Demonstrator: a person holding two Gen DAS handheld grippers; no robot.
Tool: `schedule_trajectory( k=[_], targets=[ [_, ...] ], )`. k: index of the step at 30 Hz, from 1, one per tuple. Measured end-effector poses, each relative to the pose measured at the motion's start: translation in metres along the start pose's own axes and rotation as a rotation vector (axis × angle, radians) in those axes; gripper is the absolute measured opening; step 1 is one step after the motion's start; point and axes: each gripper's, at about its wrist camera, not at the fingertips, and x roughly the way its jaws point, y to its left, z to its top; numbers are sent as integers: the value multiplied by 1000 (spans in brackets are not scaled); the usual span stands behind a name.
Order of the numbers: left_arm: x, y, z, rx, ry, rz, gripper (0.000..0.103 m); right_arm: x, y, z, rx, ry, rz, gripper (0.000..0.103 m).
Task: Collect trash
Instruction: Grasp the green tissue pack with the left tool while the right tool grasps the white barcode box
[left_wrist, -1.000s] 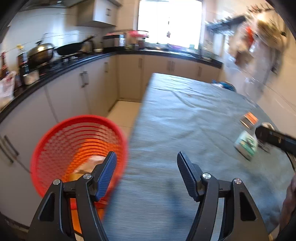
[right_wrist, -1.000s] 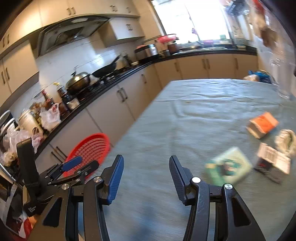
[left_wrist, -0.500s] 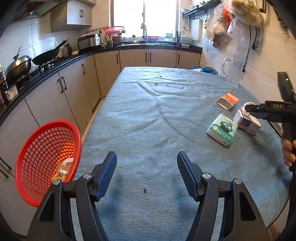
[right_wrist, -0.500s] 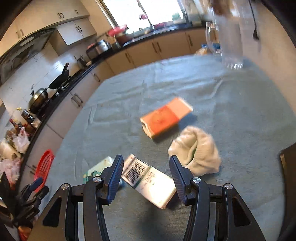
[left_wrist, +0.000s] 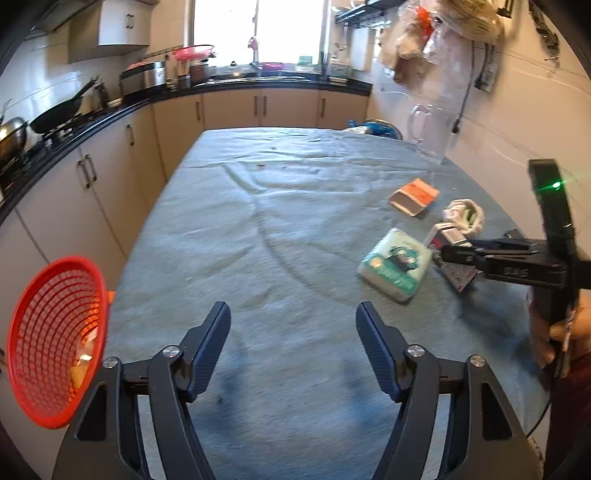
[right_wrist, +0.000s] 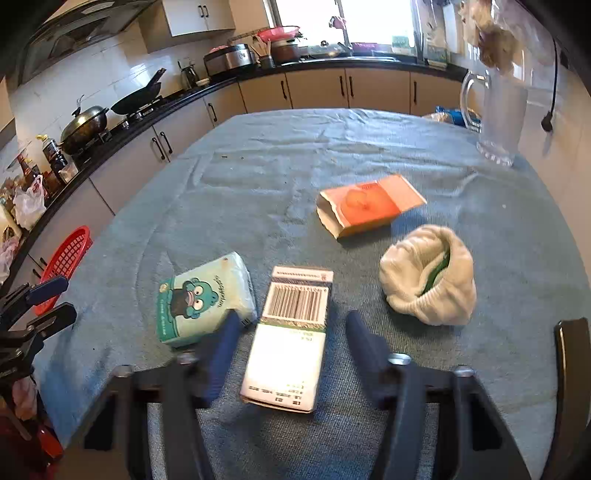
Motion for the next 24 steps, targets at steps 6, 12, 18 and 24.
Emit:
schedule_trajectory(
  k=[6, 12, 18, 24],
  targets=[
    [17, -28, 20, 47, 41, -87, 85, -26, -22, 4, 112, -166, 85, 41],
    [55, -65, 36, 187, 115, -116, 87, -45, -43, 5, 213, -270, 137, 41],
    [85, -91, 45, 313, 187, -153, 87, -54, -51, 3, 262, -293, 177, 41],
    [105, -110, 44, 376, 211, -130, 86, -59, -54, 2, 277, -311, 215, 41]
  ],
)
